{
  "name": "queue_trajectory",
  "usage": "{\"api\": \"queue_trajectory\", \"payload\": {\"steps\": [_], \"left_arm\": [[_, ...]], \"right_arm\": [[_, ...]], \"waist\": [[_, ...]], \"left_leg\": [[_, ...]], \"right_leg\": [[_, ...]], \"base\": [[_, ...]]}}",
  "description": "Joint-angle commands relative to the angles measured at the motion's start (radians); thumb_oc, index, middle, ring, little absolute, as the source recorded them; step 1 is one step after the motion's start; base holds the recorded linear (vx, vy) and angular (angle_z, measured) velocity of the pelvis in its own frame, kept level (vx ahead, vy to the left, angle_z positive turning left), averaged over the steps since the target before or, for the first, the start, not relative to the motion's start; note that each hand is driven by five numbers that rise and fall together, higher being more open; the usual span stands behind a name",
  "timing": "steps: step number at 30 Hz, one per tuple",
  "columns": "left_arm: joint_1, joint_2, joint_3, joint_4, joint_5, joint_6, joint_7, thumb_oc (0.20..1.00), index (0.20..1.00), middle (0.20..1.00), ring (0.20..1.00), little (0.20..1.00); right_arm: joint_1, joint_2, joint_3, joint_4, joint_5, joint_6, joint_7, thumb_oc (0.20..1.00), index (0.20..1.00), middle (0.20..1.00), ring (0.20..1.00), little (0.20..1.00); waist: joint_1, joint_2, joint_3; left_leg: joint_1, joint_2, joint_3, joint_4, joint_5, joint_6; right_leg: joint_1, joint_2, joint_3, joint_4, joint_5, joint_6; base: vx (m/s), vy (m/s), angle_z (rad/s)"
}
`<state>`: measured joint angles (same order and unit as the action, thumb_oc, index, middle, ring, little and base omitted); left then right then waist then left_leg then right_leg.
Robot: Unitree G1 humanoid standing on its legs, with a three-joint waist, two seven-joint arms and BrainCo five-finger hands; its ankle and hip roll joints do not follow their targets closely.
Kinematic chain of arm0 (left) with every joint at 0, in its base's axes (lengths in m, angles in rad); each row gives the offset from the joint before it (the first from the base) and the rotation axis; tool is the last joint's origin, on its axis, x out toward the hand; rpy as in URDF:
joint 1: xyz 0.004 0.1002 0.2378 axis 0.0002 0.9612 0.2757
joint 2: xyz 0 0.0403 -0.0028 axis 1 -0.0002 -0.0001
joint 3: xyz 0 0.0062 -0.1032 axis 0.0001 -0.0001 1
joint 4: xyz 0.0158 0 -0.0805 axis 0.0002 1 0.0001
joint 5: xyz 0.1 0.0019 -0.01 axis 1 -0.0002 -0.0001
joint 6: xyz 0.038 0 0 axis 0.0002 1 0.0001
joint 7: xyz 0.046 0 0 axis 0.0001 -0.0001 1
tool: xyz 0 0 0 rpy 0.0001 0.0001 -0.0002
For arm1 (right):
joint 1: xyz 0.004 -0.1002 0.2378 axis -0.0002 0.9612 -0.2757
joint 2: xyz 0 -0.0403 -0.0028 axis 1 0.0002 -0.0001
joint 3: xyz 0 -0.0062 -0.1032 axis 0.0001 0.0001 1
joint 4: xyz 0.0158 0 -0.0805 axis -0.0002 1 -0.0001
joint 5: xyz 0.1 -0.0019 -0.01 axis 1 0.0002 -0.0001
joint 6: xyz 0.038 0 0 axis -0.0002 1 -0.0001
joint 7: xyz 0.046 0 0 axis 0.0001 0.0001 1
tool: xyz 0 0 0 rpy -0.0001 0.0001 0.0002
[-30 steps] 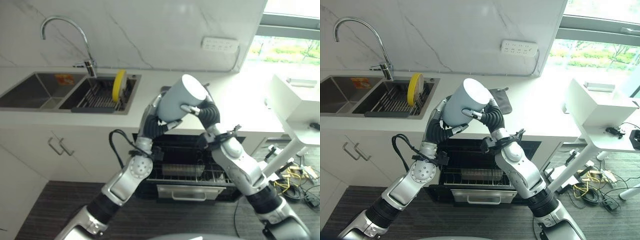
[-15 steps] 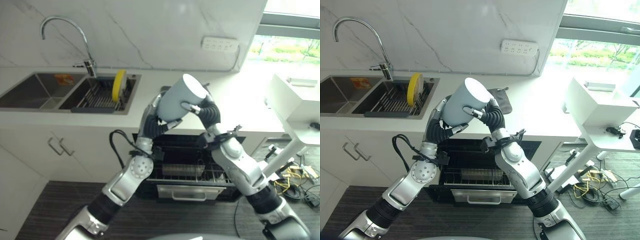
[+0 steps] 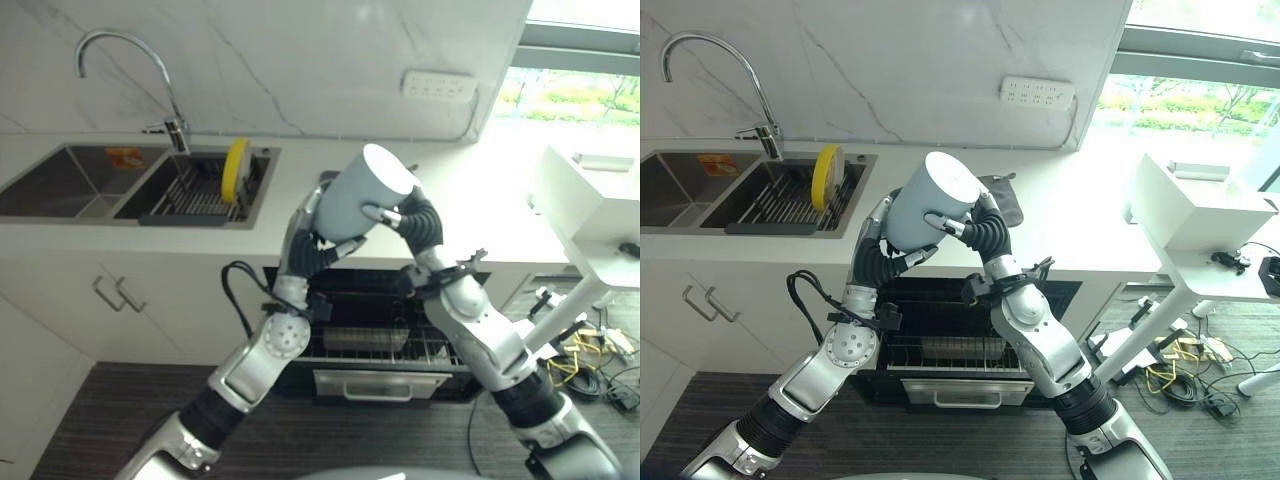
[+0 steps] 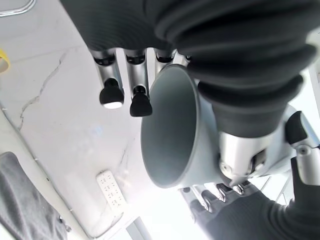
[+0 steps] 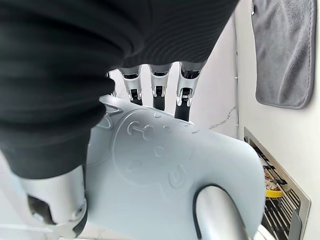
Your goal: Place the dishes in the dishwasher.
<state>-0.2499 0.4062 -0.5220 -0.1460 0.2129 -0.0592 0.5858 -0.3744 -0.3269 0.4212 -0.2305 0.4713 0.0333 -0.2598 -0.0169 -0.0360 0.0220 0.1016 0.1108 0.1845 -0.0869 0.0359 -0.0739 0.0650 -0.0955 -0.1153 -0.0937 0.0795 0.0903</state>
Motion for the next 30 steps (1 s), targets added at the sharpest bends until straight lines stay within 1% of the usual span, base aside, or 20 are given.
{"api": "queue_trajectory", "payload": {"steps": [1, 7, 8, 9, 10, 11, 15, 19, 20, 21, 23, 27, 28, 29, 30], "left_arm": [[-0.137, -0.018, -0.075, 0.057, -0.074, -0.091, -0.016, 1.000, 1.000, 1.000, 1.000, 1.000], [-0.126, -0.033, -0.074, 0.064, -0.125, -0.121, -0.008, 1.000, 1.000, 1.000, 1.000, 1.000], [-0.115, -0.036, -0.063, 0.062, -0.142, -0.132, -0.011, 1.000, 1.000, 1.000, 1.000, 1.000], [-0.103, -0.034, -0.053, 0.054, -0.157, -0.132, -0.011, 1.000, 1.000, 1.000, 1.000, 1.000], [-0.094, -0.031, -0.047, 0.053, -0.162, -0.135, -0.010, 1.000, 1.000, 1.000, 1.000, 1.000], [-0.075, -0.025, -0.033, 0.048, -0.176, -0.136, -0.010, 1.000, 1.000, 1.000, 1.000, 1.000], [-0.007, -0.004, 0.024, 0.031, -0.220, -0.179, -0.008, 1.000, 1.000, 1.000, 1.000, 1.000], [0.065, 0.011, 0.107, 0.020, -0.286, -0.203, -0.015, 1.000, 1.000, 1.000, 1.000, 1.000], [0.096, 0.019, 0.146, 0.014, -0.306, -0.213, -0.015, 1.000, 1.000, 1.000, 1.000, 1.000], [0.103, 0.020, 0.154, 0.013, -0.309, -0.216, -0.019, 1.000, 1.000, 1.000, 1.000, 1.000], [0.157, 0.027, 0.225, 0.003, -0.353, -0.237, -0.036, 1.000, 1.000, 1.000, 1.000, 1.000], [0.207, 0.037, 0.317, -0.023, -0.396, -0.235, -0.088, 1.000, 1.000, 1.000, 1.000, 1.000], [0.213, 0.038, 0.332, -0.026, -0.416, -0.235, -0.102, 1.000, 1.000, 1.000, 1.000, 1.000], [0.228, 0.039, 0.359, -0.036, -0.439, -0.230, -0.142, 1.000, 1.000, 1.000, 1.000, 1.000], [0.233, 0.040, 0.366, -0.042, -0.435, -0.230, -0.147, 1.000, 1.000, 1.000, 1.000, 1.000]], "right_arm": [[-0.118, 0.008, -0.062, -0.052, -0.035, -0.089, -0.008, 0.200, 0.200, 0.200, 0.200, 0.200], [-0.116, 0.009, -0.070, -0.051, -0.053, -0.095, -0.018, 0.200, 0.200, 0.200, 0.200, 0.200], [-0.109, 0.006, -0.075, -0.049, -0.053, -0.103, -0.023, 0.200, 0.200, 0.200, 0.200, 0.200], [-0.102, 0.003, -0.085, -0.054, -0.059, -0.102, -0.026, 0.200, 0.200, 0.200, 0.200, 0.200], [-0.095, 0.000, -0.088, -0.056, -0.059, -0.103, -0.027, 0.200, 0.200, 0.200, 0.200, 0.200], [-0.081, -0.006, -0.095, -0.062, -0.067, -0.107, -0.031, 0.200, 0.200, 0.200, 0.200, 0.200], [-0.033, -0.028, -0.128, -0.066, -0.072, -0.129, -0.041, 0.200, 0.200, 0.200, 0.200, 0.200], [0.025, -0.052, -0.179, -0.068, -0.079, -0.161, -0.051, 0.200, 0.200, 0.200, 0.200, 0.200], [0.053, -0.064, -0.208, -0.069, -0.077, -0.175, -0.052, 0.200, 0.200, 0.200, 0.200, 0.200], [0.059, -0.066, -0.213, -0.069, -0.077, -0.179, -0.052, 0.200, 0.200, 0.200, 0.200, 0.200], [0.109, -0.080, -0.260, -0.076, -0.061, -0.205, -0.044, 0.200, 0.200, 0.200, 0.200, 0.200], [0.176, -0.097, -0.317, -0.104, -0.016, -0.235, -0.009, 0.200, 0.200, 0.200, 0.200, 0.200], [0.188, -0.100, -0.326, -0.108, -0.006, -0.238, 0.001, 0.200, 0.200, 0.200, 0.200, 0.200], [0.212, -0.101, -0.344, -0.124, 0.020, -0.233, 0.025, 0.200, 0.200, 0.200, 0.200, 0.200], [0.219, -0.100, -0.348, -0.129, 0.021, -0.231, 0.031, 0.200, 0.200, 0.200, 0.200, 0.200]], "waist": [[0.008, -0.006, 0.009], [0.007, -0.005, 0.012], [0.009, -0.003, 0.010], [0.010, -0.003, 0.012], [0.010, -0.002, 0.009], [0.011, -0.002, 0.012], [0.019, 0.002, 0.017], [0.028, 0.004, 0.021], [0.032, 0.005, 0.022], [0.033, 0.006, 0.022], [0.038, 0.008, 0.025], [0.041, 0.012, 0.027], [0.040, 0.013, 0.027], [0.039, 0.013, 0.028], [0.039, 0.013, 0.029]], "left_leg": [[0.014, -0.004, -0.027, 0.000, -0.030, 0.034], [0.016, -0.003, -0.025, 0.000, -0.030, 0.033], [0.020, -0.002, -0.027, 0.000, -0.039, 0.032], [0.015, -0.003, -0.028, 0.000, -0.030, 0.033], [0.019, -0.003, -0.028, 0.000, -0.039, 0.032], [0.015, -0.004, -0.027, 0.000, -0.029, 0.033], [0.018, -0.002, -0.031, 0.000, -0.035, 0.032], [0.018, -0.001, -0.034, 0.000, -0.034, 0.030], [0.017, -0.002, -0.039, 0.000, -0.033, 0.030], [0.017, -0.002, -0.039, 0.000, -0.032, 0.030], [0.017, -0.003, -0.045, 0.000, -0.030, 0.030], [0.017, -0.007, -0.051, 0.000, -0.028, 0.030], [0.018, -0.008, -0.052, 0.000, -0.028, 0.031], [0.020, -0.013, -0.055, 0.000, -0.025, 0.033], [0.022, -0.015, -0.056, 0.000, -0.024, 0.035]], "right_leg": [[0.033, -0.055, -0.053, 0.006, 0.008, 0.049], [0.034, -0.055, -0.055, 0.006, 0.008, 0.048], [0.038, -0.054, -0.055, 0.006, 0.001, 0.050], [0.034, -0.055, -0.057, 0.006, 0.009, 0.048], [0.037, -0.055, -0.057, 0.006, 0.002, 0.050], [0.033, -0.055, -0.058, 0.006, 0.010, 0.048], [0.038, -0.055, -0.064, 0.006, 0.003, 0.048], [0.042, -0.055, -0.072, 0.006, 0.003, 0.047], [0.043, -0.055, -0.077, 0.006, 0.003, 0.046], [0.043, -0.055, -0.078, 0.006, 0.003, 0.046], [0.045, -0.055, -0.083, 0.006, 0.003, 0.044], [0.048, -0.053, -0.085, 0.006, 0.004, 0.042], [0.049, -0.052, -0.085, 0.006, 0.003, 0.041], [0.055, -0.047, -0.083, 0.006, 0.002, 0.037], [0.057, -0.044, -0.080, 0.006, 0.002, 0.034]], "base": [[0.00, 0.000, 0.00], [-0.01, -0.002, -0.02], [-0.02, -0.011, -0.03], [0.00, 0.000, 0.00], [-0.05, -0.011, -0.01], [0.00, 0.000, 0.00], [-0.02, -0.005, -0.02], [-0.01, -0.002, 0.00], [0.00, 0.000, 0.00], [-0.01, -0.004, 0.05], [0.01, 0.000, 0.10], [0.04, -0.001, 0.09], [0.10, -0.001, 0.02], [0.09, -0.002, 0.01], [0.12, -0.004, 0.01]]}}
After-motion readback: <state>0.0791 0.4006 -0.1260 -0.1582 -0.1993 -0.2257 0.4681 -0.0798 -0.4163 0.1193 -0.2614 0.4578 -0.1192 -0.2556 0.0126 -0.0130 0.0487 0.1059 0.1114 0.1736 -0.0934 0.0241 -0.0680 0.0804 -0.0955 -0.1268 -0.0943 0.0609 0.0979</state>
